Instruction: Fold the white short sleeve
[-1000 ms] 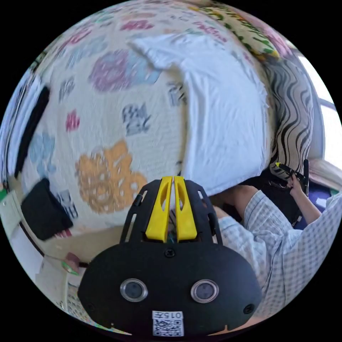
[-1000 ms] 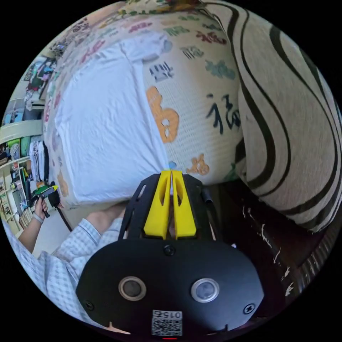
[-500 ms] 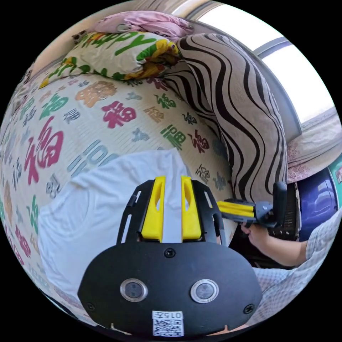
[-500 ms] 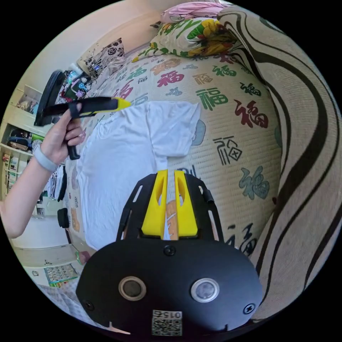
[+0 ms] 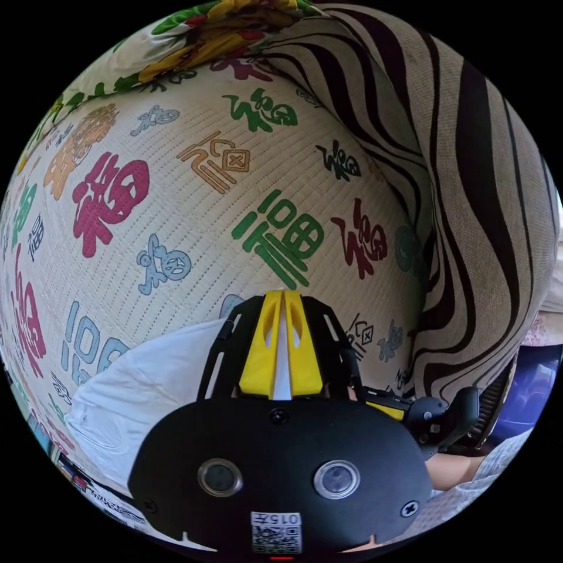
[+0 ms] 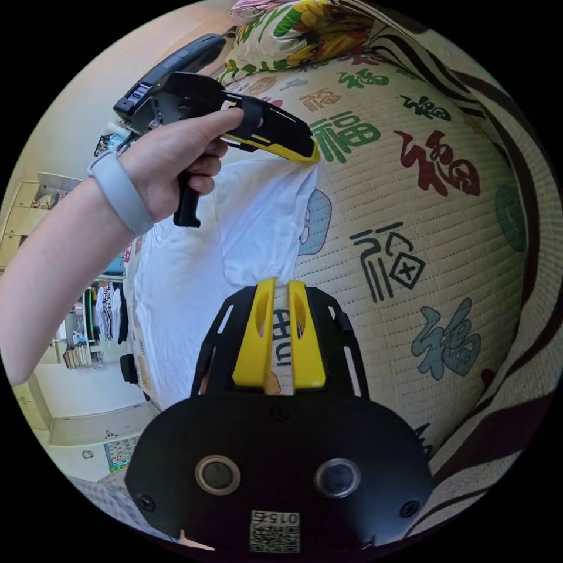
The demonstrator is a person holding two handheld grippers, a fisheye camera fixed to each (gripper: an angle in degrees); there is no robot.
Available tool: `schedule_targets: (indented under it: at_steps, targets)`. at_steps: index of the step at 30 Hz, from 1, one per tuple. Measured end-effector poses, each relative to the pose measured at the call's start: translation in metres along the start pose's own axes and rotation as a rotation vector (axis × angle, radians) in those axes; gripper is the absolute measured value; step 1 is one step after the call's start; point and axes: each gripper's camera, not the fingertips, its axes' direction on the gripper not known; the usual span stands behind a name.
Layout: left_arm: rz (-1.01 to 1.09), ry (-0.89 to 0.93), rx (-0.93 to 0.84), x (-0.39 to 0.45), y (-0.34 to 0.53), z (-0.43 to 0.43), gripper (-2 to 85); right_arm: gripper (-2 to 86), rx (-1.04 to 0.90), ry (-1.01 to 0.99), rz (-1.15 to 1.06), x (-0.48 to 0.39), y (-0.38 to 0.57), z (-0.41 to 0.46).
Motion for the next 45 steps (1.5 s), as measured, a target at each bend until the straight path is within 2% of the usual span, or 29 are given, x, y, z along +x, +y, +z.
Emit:
schedule_targets:
  at_steps: [5,12,17,20,25,28,33,37,39,42,44,45]
  targets:
    - [-0.01,0.076,0.081,-0.017,-0.016,0.001,-0.8,0.9,0.011,-0.046,-0.023,-0.002,0.001,-0.017]
    - [-0.071,0.2,0.287,-0.058,-0.007,-0.022,-0.8,0.2,0.076,-0.076,-0.077,-0.022,0.002,-0.045]
    - [-0.097,0.254,0.39,-0.088,0.008,-0.032,-0.8,0.0,0.114,-0.041,-0.137,-0.045,0.001,-0.056]
    - [-0.138,0.294,0.481,-0.109,0.037,-0.039,-0.8,-0.1,0.128,-0.087,-0.227,-0.063,0.005,-0.063]
    - [-0.343,0.253,0.612,-0.157,0.127,-0.044,-0.8,-0.1,0.033,-0.143,-0.534,-0.121,0.014,-0.059]
    - [-0.477,0.22,0.598,-0.18,0.171,-0.028,-0.8,0.0,-0.052,-0.137,-0.633,-0.147,0.019,-0.035]
    - [-0.605,0.231,0.548,-0.195,0.208,0.004,-0.4,0.7,-0.198,-0.1,-0.651,-0.166,0.02,0.001]
    - [-0.624,0.222,0.582,-0.193,0.216,0.003,2.0,2.5,-0.136,-0.07,-0.58,-0.17,0.008,-0.009]
    - [-0.584,0.207,0.574,-0.189,0.207,0.003,3.7,3.4,-0.093,-0.025,-0.554,-0.171,-0.001,-0.012]
    - [-0.437,0.146,0.454,-0.174,0.172,0.005,4.7,4.4,-0.107,0.001,-0.531,-0.177,-0.02,-0.005]
    - [-0.273,0.005,0.305,-0.152,0.14,0.006,4.7,4.5,-0.112,-0.011,-0.523,-0.183,-0.027,-0.001]
    - [-0.155,-0.155,0.179,-0.132,0.12,0.01,4.9,4.4,-0.118,-0.013,-0.524,-0.188,-0.03,0.001]
